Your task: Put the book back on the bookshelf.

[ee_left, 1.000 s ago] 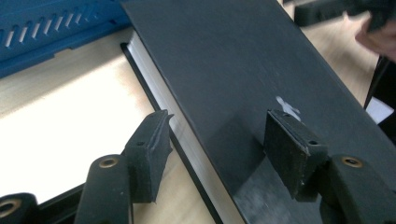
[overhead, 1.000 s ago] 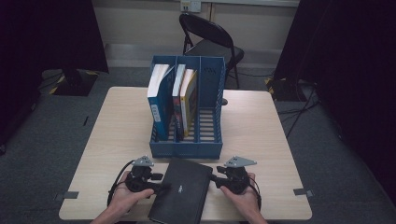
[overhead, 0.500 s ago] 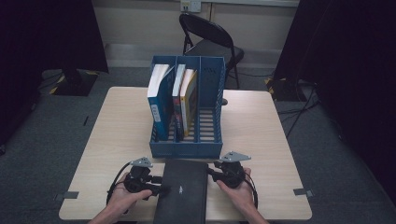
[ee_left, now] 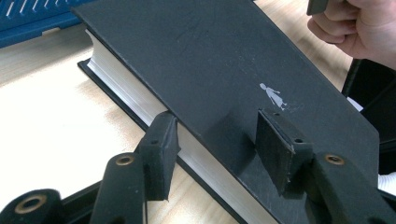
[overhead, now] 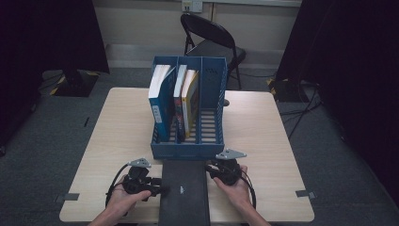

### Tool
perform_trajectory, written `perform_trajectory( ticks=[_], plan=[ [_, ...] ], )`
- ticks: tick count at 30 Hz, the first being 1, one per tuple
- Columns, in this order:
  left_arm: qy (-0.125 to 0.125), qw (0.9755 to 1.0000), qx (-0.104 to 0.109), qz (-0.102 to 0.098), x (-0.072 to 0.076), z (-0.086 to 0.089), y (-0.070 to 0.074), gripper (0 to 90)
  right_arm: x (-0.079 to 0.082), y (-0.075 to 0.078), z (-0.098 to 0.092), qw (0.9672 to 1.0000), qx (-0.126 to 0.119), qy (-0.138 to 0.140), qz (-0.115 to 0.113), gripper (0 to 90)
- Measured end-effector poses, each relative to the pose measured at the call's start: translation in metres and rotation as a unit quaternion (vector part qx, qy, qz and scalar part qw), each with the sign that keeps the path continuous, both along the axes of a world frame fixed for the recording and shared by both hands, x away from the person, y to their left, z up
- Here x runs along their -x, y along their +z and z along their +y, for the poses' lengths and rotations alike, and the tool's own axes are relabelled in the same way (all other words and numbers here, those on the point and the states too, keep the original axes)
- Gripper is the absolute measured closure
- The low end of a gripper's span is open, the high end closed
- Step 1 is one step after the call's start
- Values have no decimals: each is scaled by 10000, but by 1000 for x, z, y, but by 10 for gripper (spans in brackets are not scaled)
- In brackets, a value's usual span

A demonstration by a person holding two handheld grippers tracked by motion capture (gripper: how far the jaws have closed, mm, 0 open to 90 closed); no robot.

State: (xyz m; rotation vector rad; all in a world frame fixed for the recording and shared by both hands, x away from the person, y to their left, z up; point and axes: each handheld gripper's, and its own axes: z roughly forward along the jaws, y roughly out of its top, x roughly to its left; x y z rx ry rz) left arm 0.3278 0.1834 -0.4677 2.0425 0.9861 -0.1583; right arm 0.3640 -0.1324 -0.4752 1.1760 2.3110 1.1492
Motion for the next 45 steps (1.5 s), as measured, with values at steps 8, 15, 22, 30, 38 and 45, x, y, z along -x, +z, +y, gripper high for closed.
perform_trajectory(
  ticks=[8, 15, 22, 30, 38, 45],
  plan=[
    [107, 9999, 44, -15, -11, -8, -1, 506, 1, 1, -7, 9999, 26, -116, 25, 657],
    [157, 9998, -72, -121, -11, -9, 0, 486, 1, 2, -15, 10000, -47, -57, 67, 504],
    [435, 9990, -110, -45, -20, -9, 4, 350, 16, 12, -17, 9993, -269, 248, 72, 456],
    [619, 9979, -177, -78, -25, -20, 0, 291, 25, 9, -14, 9983, -286, 472, 165, 433],
    [428, 9988, -165, -150, -26, -25, -5, 324, 25, 5, -14, 9982, -339, 449, 186, 425],
    [368, 9993, 31, -103, -29, -19, -8, 362, 25, 4, -15, 9981, -366, 456, 184, 419]
  ],
)
